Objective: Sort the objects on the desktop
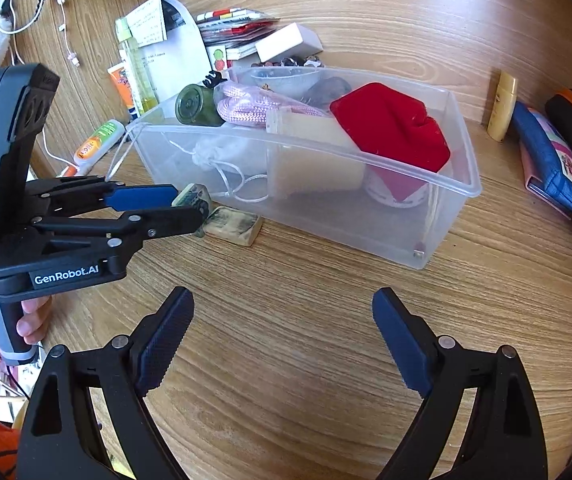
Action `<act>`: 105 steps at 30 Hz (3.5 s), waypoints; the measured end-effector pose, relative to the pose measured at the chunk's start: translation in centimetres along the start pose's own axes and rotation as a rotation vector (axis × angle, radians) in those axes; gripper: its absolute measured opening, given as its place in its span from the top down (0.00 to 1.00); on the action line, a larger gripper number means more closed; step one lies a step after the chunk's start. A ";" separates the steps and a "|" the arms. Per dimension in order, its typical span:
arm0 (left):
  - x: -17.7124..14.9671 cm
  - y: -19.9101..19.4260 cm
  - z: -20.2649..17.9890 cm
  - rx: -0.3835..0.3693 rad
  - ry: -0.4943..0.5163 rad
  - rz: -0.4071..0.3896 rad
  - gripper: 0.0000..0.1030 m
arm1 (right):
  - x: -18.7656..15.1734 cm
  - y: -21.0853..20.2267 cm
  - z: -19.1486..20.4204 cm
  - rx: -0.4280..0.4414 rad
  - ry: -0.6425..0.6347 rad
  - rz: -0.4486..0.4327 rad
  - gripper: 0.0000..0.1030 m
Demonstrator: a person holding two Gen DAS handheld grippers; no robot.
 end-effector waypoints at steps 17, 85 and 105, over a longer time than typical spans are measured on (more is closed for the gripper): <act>0.0 0.8 2.2 -0.064 -0.075 0.006 0.85 | 1.8 4.1 3.4 -0.053 -0.023 0.058 0.15; 6.2 -5.8 2.9 -0.008 -0.069 -0.271 0.85 | 8.0 -3.7 -2.4 -0.071 0.092 -0.220 0.60; 4.7 -4.4 3.3 -0.015 -0.046 -0.234 0.78 | 8.3 0.0 -4.8 -0.039 0.152 -0.174 0.60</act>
Point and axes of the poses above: each gripper's, at about its wrist camera, not at the fingertips, and y roughly the way its jaws point, z to its left, x to its top, the point moved 9 cm from there along y, roughly the way its jaws point, and after that the axes turned 5 degrees about y, right-handed, at the moved point
